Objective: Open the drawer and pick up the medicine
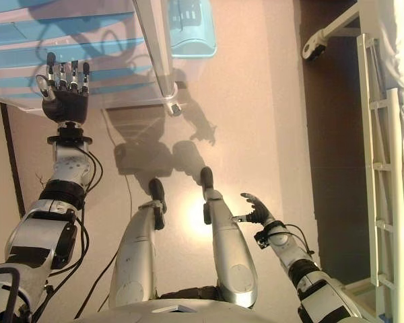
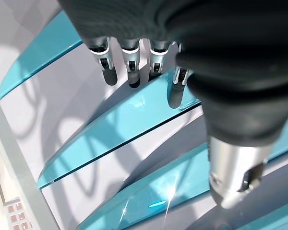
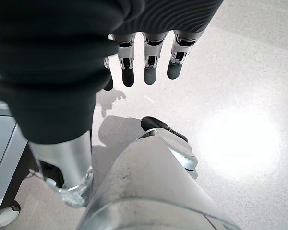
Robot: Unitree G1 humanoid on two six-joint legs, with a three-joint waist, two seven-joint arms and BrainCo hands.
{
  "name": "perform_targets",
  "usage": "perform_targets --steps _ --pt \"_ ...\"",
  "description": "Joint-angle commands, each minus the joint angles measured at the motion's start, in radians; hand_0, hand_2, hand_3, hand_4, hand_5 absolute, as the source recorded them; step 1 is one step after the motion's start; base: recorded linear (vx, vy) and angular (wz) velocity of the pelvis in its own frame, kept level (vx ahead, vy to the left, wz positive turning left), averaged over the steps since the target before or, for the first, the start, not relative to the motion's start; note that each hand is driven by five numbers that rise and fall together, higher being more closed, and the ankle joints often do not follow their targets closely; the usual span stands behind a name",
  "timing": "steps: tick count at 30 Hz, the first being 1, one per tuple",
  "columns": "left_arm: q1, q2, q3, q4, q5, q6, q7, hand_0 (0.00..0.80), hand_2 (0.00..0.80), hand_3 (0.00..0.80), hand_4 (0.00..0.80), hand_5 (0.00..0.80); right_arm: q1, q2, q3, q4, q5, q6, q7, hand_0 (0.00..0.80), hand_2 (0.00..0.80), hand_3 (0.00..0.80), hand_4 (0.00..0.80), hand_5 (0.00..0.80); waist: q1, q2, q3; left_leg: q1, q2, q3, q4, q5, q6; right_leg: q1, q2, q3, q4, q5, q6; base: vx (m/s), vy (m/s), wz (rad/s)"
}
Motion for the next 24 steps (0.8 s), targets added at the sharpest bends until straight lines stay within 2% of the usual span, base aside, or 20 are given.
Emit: perform_targets --steps 1,12,15,18,24 --pt "-0.089 0.107 0.046 -0.05 -0.023 -0.044 -0.036 0.0 0.0 0.0 0.0 0.0 0.084 -0.011 0.019 -0.058 0.036 -0.021 -0.015 0.0 0.0 0.0 0.0 0.0 0.02 -0.004 -0.032 -0.027 -0.065 0.01 0.112 -0.15 0.038 0.049 -0.009 -0.052 -0.068 0.023 0.019 0.008 -0.029 0.04" --pt "-0.019 0.1 0.075 0.043 -0.029 -0.013 0.003 0.0 0.0 0.0 0.0 0.0 0.078 0.007 0.018 -0.064 0.053 -0.013 -0.02 0.0 0.0 0.0 0.0 0.0 0.041 -0.014 -0.025 -0.013 -0.07 -0.002 0.093 -0.14 0.038 0.071 -0.005 -0.065 -0.073 0.017 0.022 0.006 -0.037 0.05" --pt "-0.002 0.101 0.101 0.064 -0.095 -0.004 -0.037 0.0 0.0 0.0 0.0 0.0 0.081 0.009 0.016 -0.058 0.05 -0.015 -0.017 0.0 0.0 0.0 0.0 0.0 0.045 -0.016 -0.025 -0.007 -0.07 -0.007 0.086 -0.138 0.037 0.077 -0.002 -0.066 -0.076 0.015 0.021 0.01 -0.019 0.05" --pt "0.009 0.1 0.126 0.073 -0.186 -0.016 -0.131 0.0 0.0 0.0 0.0 0.0 0.083 0.01 0.02 -0.046 0.047 -0.021 -0.011 0.0 0.0 0.0 0.0 0.0 0.05 -0.019 -0.022 -0.001 -0.071 -0.012 0.078 -0.135 0.036 0.084 0.0 -0.068 -0.079 0.013 0.02 0.008 -0.02 0.06" --pt "-0.017 0.115 0.125 0.03 -0.232 -0.066 -0.216 0.0 0.0 0.0 0.0 0.0 0.089 0.008 0.032 -0.046 0.045 -0.01 0.002 0.0 0.0 0.0 0.0 0.0 0.054 -0.023 -0.022 0.009 -0.07 -0.017 0.06 -0.126 0.036 0.094 0.007 -0.071 -0.084 0.011 0.018 0.0 -0.004 0.01"
